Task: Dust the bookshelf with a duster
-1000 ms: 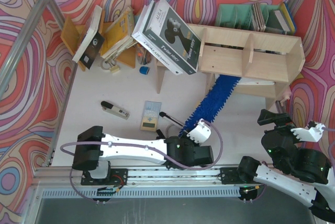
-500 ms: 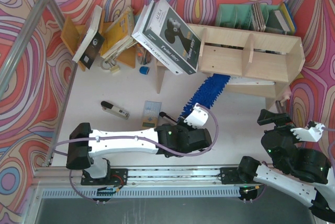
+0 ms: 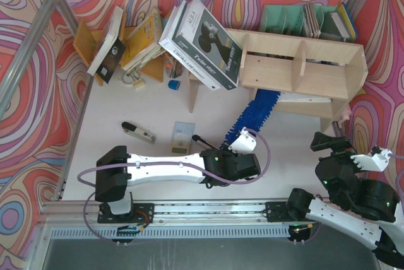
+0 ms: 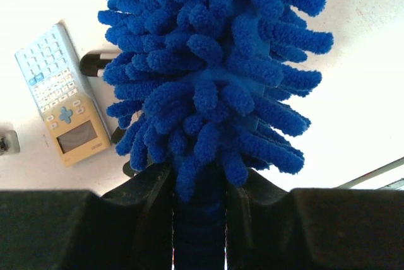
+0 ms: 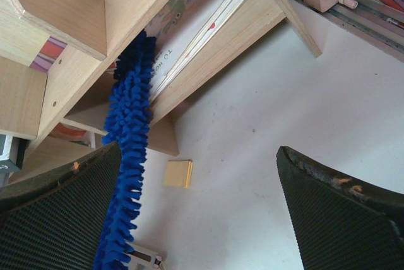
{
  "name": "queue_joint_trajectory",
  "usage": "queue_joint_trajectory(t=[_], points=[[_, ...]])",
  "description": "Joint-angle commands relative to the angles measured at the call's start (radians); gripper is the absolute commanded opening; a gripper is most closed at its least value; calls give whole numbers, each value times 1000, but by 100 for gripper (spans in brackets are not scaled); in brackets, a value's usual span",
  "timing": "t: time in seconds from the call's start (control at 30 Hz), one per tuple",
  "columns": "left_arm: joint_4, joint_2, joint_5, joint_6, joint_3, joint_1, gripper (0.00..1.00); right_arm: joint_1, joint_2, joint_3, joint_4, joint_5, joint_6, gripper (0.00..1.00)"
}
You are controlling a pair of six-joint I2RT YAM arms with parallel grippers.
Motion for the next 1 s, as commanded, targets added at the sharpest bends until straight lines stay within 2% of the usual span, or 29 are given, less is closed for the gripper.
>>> queue_joint_trajectory(t=[0.0, 0.13, 0.3, 0.6, 0.8, 0.97], points=[[52, 46, 22, 89, 53, -37, 0, 4, -8, -7, 2, 20, 1, 99], [94, 43, -17, 181, 51, -111, 0, 4, -10, -8, 3, 20, 1, 99], [210, -72, -30, 214, -59, -125, 0, 4, -9, -8, 2, 20, 1, 99], [225, -89, -101, 244, -53, -4, 0, 4, -10, -8, 2, 17, 1, 99], [248, -50, -43, 270, -27, 49, 0, 5, -14, -8, 3, 17, 1, 99], [221, 34, 49, 277, 27, 24, 0, 4, -14, -9, 4, 18, 0, 99]])
